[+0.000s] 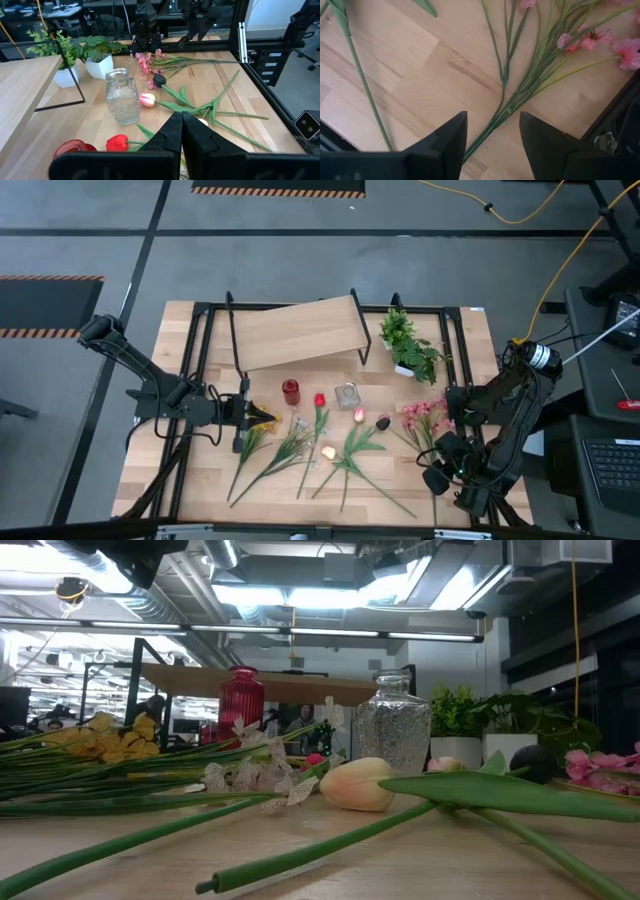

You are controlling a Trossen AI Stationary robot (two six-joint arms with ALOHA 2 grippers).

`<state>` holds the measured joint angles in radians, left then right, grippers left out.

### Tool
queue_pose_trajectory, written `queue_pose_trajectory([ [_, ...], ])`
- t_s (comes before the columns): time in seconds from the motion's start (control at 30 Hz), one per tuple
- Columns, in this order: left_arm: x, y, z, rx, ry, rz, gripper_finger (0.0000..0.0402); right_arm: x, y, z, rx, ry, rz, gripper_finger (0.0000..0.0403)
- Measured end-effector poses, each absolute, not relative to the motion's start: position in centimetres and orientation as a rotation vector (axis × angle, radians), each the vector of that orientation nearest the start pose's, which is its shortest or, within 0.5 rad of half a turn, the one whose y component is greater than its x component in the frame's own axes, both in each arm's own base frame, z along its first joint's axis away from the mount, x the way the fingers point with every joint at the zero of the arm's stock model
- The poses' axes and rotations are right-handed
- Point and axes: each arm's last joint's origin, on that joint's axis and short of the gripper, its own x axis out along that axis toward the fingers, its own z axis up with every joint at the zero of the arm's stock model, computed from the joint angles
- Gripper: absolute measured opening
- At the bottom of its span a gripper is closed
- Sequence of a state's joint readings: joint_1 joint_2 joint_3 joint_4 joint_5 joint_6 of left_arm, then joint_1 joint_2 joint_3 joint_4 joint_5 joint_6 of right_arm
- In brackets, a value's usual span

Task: Pick and place flowers into a vace then onto a shelf
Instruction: Put the pink flowers into the transparent vase

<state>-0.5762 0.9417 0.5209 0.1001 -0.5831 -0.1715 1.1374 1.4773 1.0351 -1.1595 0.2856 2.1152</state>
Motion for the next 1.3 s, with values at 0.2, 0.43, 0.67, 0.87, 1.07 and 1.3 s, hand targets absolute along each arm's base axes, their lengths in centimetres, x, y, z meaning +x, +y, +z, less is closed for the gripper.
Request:
queue_pose_trajectory([
  [0.2,17.6,-9.6,24.3,0.006,0.267,0.03,0.0003,10.8,21.4,22.0,0.721,1.14,-0.746,0.0182],
  [0.43,17.6,-9.5,24.2,0.009,0.271,0.03,0.0003,10.9,21.6,21.4,0.703,1.136,-0.774,0.0182],
  [0.67,17.6,-9.5,24.0,0.02,0.289,0.032,0.0003,10.9,21.6,21.4,0.749,1.118,-0.808,0.0182],
  [0.87,17.6,-9.5,24.0,0.023,0.293,0.032,0.0003,10.9,21.7,19.9,0.879,1.086,-0.847,0.0182],
  [1.07,17.5,-9.5,23.9,0.03,0.303,0.033,0.0003,10.5,20.9,17.2,0.912,1.11,-0.863,0.0182],
  [1.3,17.5,-9.5,23.8,0.006,0.309,0.038,0.0003,9.9,20.2,16.0,0.919,1.174,-0.947,0.0182],
])
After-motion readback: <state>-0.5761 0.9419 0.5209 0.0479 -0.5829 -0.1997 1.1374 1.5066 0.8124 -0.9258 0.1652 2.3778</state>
